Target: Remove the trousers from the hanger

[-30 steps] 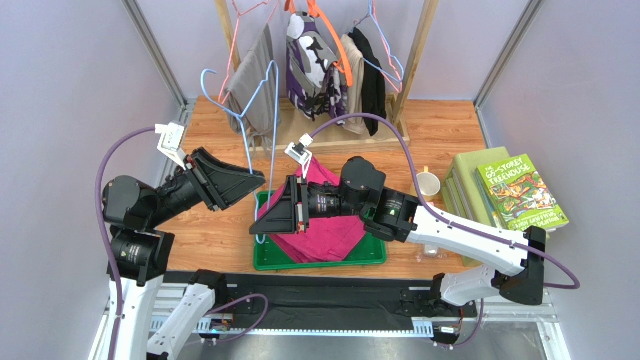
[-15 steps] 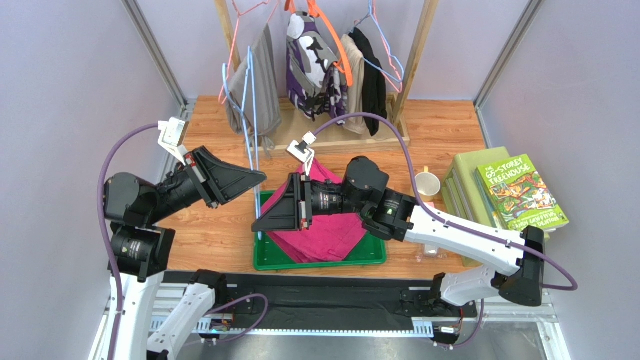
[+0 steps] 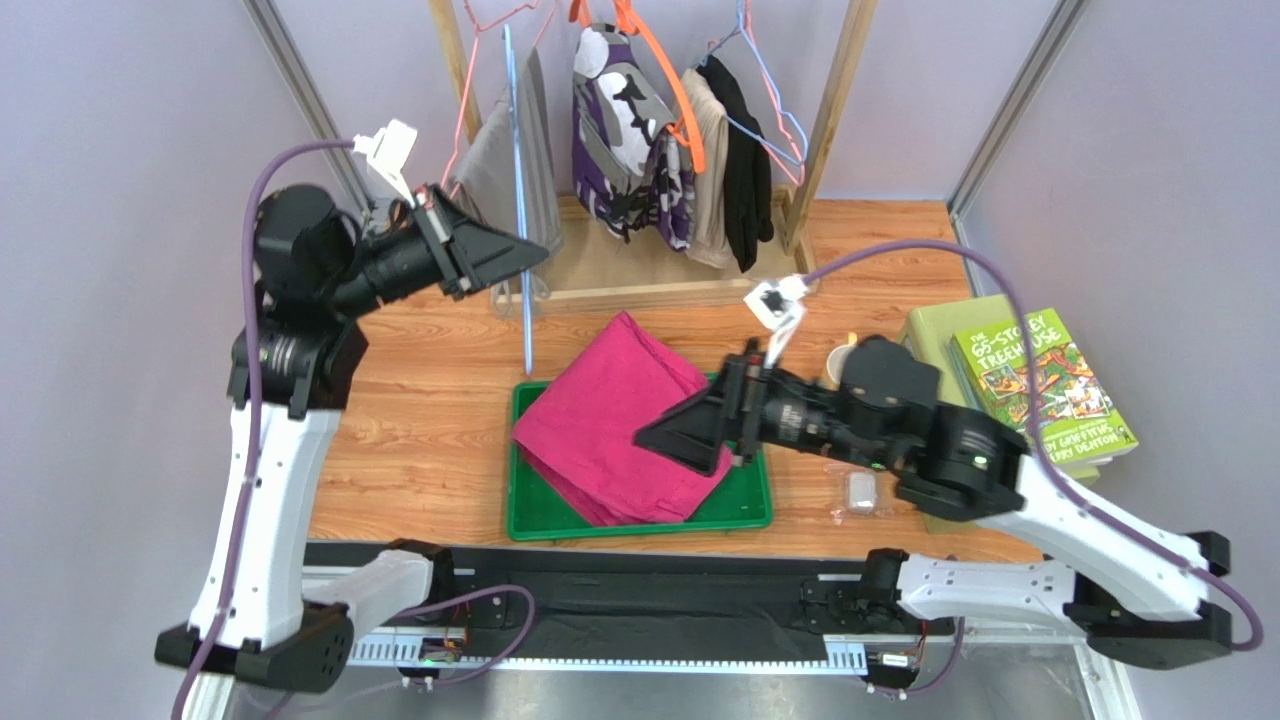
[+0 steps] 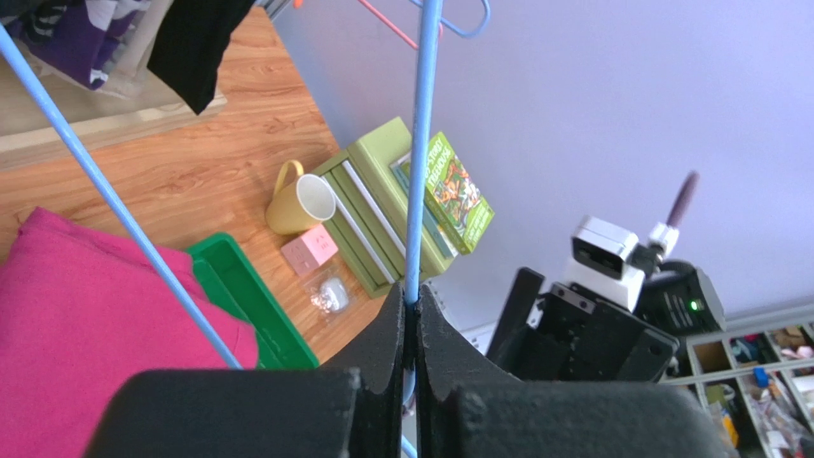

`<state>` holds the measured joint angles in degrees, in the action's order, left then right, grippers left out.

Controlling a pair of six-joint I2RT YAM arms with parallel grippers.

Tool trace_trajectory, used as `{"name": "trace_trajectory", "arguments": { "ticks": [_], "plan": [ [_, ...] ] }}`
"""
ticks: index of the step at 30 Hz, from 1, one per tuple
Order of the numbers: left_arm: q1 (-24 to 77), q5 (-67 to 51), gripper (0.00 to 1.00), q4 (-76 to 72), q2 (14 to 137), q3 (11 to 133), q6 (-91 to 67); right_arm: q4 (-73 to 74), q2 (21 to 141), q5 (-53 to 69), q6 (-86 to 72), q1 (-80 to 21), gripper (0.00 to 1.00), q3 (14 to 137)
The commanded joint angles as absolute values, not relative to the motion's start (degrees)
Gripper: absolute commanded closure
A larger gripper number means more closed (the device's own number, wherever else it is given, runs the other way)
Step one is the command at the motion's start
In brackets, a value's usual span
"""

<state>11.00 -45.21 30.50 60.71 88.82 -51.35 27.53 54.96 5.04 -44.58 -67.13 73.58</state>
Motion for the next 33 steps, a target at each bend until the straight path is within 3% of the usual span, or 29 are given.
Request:
{"name": "trace_trajectory", "arguments": {
  "ticks": [1, 12, 24, 33],
  "plan": [
    [10.9, -44.47, 1.0, 35.06, 69.5, 98.68, -49.66, 43.3, 47.39, -8.17, -37.62, -67.15, 0.21, 76.29],
    [9.41, -48.34, 1.0, 40.17, 100.43, 133.39, -59.22, 53.87, 33.24, -16.17, -38.58, -67.15, 0.21, 74.71],
    [6.33, -48.69, 1.0, 26.73, 108.01, 137.18, -74.61, 57.13, 28.39, -18.19, -39.37, -67.15, 0.22, 74.88],
    [6.06, -48.17, 1.0, 25.84, 111.27, 139.49, -79.98, 54.58, 28.12, -16.88, -40.43, -67.15, 0.23, 72.69]
  ]
}}
